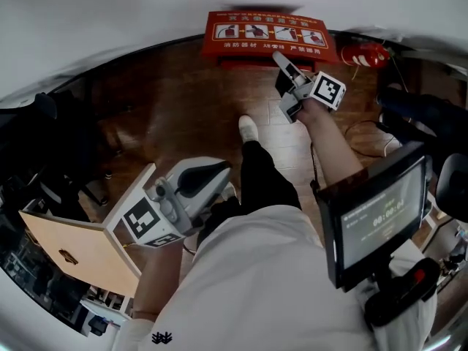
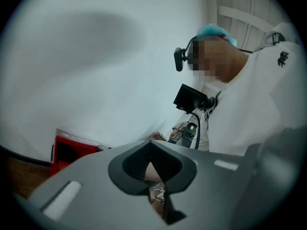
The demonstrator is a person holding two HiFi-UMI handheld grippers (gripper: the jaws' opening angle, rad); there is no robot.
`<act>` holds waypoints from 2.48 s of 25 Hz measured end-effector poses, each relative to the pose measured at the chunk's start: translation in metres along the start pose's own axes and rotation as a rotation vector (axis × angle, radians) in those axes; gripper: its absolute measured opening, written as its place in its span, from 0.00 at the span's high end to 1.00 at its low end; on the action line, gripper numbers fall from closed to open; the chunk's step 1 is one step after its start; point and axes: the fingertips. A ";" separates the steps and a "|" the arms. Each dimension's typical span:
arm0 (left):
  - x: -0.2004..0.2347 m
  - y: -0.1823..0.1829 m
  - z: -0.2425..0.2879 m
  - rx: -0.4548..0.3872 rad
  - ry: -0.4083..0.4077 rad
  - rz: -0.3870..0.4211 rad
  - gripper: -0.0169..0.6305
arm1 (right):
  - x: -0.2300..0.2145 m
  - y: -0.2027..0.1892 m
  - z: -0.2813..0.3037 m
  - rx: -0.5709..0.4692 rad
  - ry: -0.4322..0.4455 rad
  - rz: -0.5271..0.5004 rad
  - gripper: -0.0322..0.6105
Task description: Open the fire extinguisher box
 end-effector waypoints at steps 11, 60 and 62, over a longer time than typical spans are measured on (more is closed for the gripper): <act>0.012 0.016 0.003 -0.033 0.030 0.015 0.98 | 0.057 0.127 0.043 -0.166 0.026 -0.072 0.84; -0.282 0.142 -0.152 -0.050 -0.188 0.186 0.98 | 0.453 -0.183 -0.286 -0.142 -0.042 -0.808 0.62; -0.292 0.130 -0.142 -0.032 -0.184 0.184 0.98 | 0.456 -0.192 -0.307 -0.146 -0.031 -0.825 0.62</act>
Point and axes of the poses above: the fingertips, and each gripper's own axes: z forward along the fingers, x to its left, y out of its top, and after that the axes turned 15 degrees about -y, right-handed
